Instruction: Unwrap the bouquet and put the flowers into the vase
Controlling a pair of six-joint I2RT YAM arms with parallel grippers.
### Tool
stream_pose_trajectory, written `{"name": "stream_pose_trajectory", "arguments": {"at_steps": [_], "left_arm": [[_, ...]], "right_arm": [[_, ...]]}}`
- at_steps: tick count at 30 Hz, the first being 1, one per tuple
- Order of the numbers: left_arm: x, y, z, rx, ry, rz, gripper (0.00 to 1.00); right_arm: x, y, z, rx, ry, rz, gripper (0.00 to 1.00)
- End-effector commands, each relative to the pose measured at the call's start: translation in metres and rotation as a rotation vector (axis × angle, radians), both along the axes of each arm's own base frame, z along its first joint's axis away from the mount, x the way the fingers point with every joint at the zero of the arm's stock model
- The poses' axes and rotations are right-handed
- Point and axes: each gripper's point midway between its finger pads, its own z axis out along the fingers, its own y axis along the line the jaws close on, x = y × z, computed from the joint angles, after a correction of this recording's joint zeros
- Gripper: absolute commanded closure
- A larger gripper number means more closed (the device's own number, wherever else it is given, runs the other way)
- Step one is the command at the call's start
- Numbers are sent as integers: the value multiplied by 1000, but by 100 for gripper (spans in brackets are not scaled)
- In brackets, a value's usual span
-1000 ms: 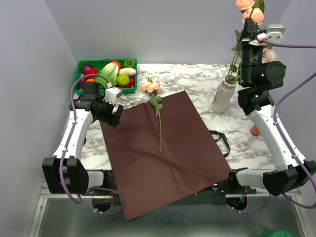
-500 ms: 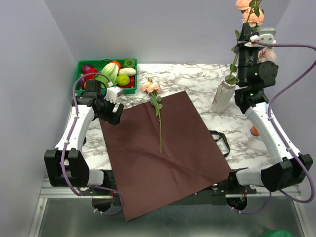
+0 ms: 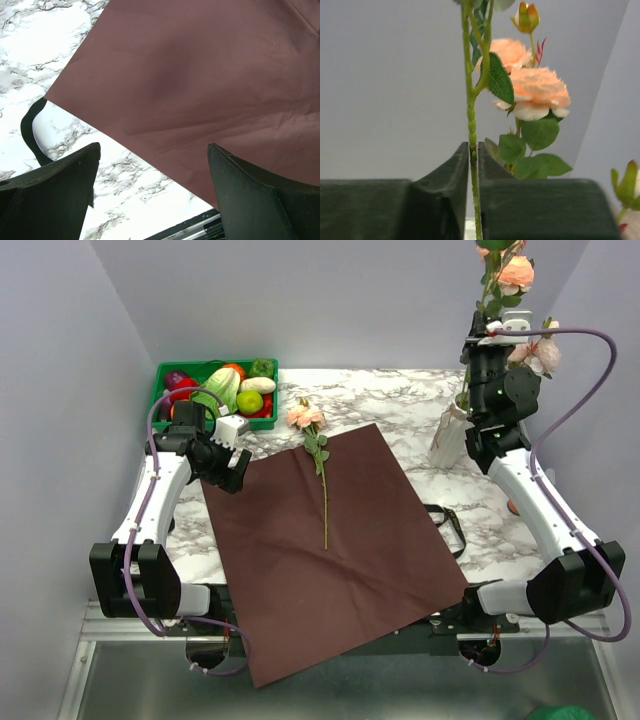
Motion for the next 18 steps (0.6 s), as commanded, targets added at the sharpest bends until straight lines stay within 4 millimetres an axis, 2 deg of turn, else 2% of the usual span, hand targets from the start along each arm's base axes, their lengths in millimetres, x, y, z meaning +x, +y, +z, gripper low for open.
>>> {"name": "stream_pose_trajectory", "arguments": {"at_steps": [1,3,4,7,12,15,16,18], "left_arm": [[3,2,5,3,-21,6,3],[2,2,7,2,-26,4,3],[2,2,7,2,-27,4,3],[1,2,7,2,-27,4,3],[-1,3,10,5,-35,7,3],[-2,2,11,4,-39,7,3],[-2,2,11,3,-40,9,3],[-2,1,11,-3,-37,9,3]], "right_arm": [[6,-14,-13,81,69,-53,68],[5,-13,-22,90,101,-44,62],[-1,-14,-18,100,94,-40,56],[-6,-12,-25,94,122,-19,47],[-29,-4,-19,80,129,37,40],[-43,16,-24,70,151,119,36],[-44,20,-33,73,185,126,35],[-50,45,-47,67,228,203,31]]}}
